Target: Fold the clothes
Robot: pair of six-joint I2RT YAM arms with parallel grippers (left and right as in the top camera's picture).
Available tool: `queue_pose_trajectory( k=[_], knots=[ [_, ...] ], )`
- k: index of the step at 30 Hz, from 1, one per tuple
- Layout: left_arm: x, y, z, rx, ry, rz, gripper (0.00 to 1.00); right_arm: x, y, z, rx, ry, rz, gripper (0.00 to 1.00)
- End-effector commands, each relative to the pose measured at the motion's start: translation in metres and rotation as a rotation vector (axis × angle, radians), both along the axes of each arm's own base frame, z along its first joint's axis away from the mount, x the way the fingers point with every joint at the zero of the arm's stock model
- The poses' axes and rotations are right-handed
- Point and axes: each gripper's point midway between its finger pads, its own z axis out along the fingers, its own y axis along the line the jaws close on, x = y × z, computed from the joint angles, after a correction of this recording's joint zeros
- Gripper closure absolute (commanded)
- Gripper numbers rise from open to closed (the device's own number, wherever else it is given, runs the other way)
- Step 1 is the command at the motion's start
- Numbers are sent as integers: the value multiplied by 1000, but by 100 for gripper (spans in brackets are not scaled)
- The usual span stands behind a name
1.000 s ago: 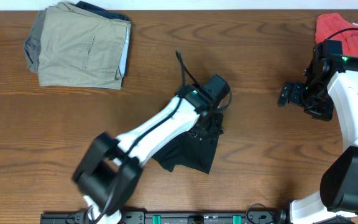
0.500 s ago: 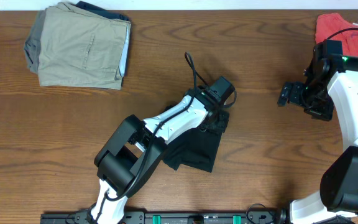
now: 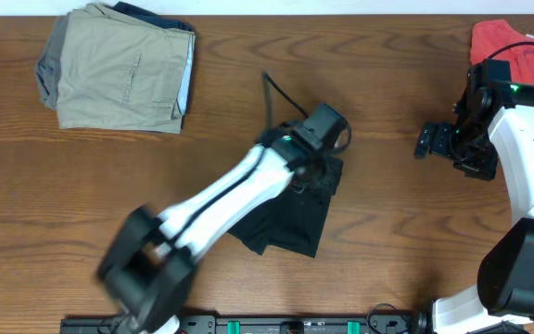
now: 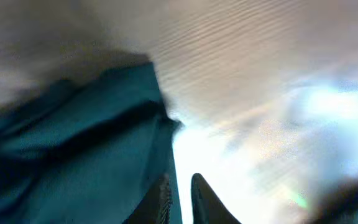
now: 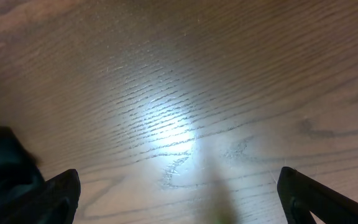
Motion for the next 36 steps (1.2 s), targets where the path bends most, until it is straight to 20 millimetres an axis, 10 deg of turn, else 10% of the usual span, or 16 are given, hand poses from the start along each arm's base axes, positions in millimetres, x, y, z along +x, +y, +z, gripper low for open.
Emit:
queue_pose_trajectory(
  k=[1, 11, 24, 30, 36],
  knots=[
    [-1, 30, 40, 34, -101, 29, 83, 1, -1, 2, -7, -5, 13, 1],
    [-42, 80, -8, 244, 115, 111, 83, 1, -1, 2, -7, -5, 13, 1],
    [-84, 40, -130, 147, 480, 72, 79, 1, -1, 2, -7, -5, 13, 1],
    [-77, 26, -117, 97, 449, 53, 79, 1, -1, 2, -7, -5, 13, 1],
    [-60, 10, -59, -5, 322, -13, 72, 1, -1, 2, -7, -5, 13, 1]
  ],
)
